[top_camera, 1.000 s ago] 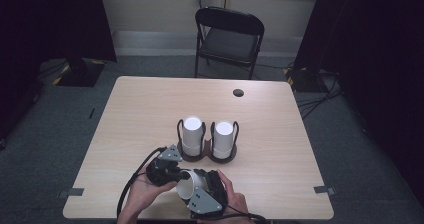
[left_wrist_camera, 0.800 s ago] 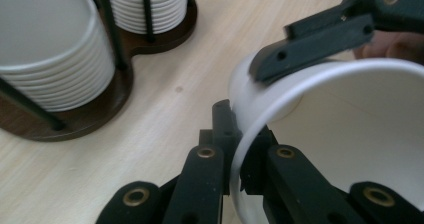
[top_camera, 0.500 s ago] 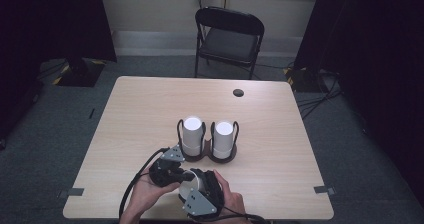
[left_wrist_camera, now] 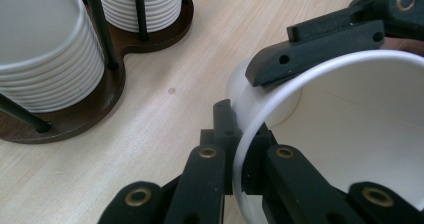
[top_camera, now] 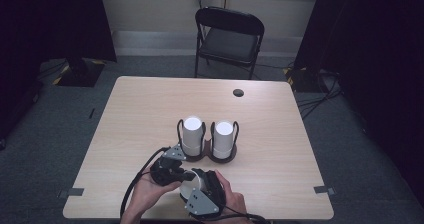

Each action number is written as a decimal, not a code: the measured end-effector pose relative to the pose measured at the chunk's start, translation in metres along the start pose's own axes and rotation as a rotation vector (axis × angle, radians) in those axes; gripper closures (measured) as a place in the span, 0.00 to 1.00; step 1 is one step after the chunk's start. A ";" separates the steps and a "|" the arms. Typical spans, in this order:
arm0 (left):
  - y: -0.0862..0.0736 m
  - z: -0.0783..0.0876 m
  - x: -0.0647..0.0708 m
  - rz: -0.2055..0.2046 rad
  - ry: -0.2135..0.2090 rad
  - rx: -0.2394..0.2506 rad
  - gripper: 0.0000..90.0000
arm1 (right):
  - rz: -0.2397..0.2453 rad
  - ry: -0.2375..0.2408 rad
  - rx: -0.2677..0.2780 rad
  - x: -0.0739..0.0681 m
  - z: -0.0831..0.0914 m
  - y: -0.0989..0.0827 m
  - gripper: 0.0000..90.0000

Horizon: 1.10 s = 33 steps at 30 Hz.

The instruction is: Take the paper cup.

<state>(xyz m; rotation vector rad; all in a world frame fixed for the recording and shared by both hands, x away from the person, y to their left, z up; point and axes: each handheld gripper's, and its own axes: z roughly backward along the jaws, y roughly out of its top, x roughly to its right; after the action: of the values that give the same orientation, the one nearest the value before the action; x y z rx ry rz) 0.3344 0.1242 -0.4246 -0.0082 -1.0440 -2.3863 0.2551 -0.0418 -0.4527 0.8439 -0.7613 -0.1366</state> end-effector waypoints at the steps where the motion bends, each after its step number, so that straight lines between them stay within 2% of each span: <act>1: 0.000 0.000 0.000 -0.002 0.004 -0.005 0.99 | 0.003 -0.002 0.001 0.000 -0.001 0.000 0.23; 11: -0.001 0.000 -0.002 0.006 -0.003 0.015 0.98 | 0.013 -0.007 0.006 -0.001 -0.001 -0.001 0.24; 14: -0.002 0.000 -0.003 0.006 -0.010 0.031 0.97 | 0.002 -0.010 0.019 0.001 0.000 -0.003 0.24; 18: -0.003 0.002 -0.004 0.021 -0.013 0.066 0.92 | -0.060 0.006 0.035 0.005 0.002 -0.006 0.25; 27: -0.005 0.009 -0.001 -0.003 0.008 0.154 0.89 | -0.179 0.023 0.057 0.015 0.005 -0.013 0.25; 29: -0.006 0.010 -0.001 -0.006 0.002 0.177 0.90 | -0.200 0.025 0.063 0.017 0.006 -0.015 0.25; 33: -0.008 0.010 0.001 -0.021 0.022 0.206 0.90 | -0.232 0.022 0.063 0.019 0.007 -0.018 0.25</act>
<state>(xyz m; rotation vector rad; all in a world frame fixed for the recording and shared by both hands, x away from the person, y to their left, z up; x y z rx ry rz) 0.3276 0.1352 -0.4223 0.1035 -1.2794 -2.2814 0.2673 -0.0658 -0.4522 0.9908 -0.6484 -0.3107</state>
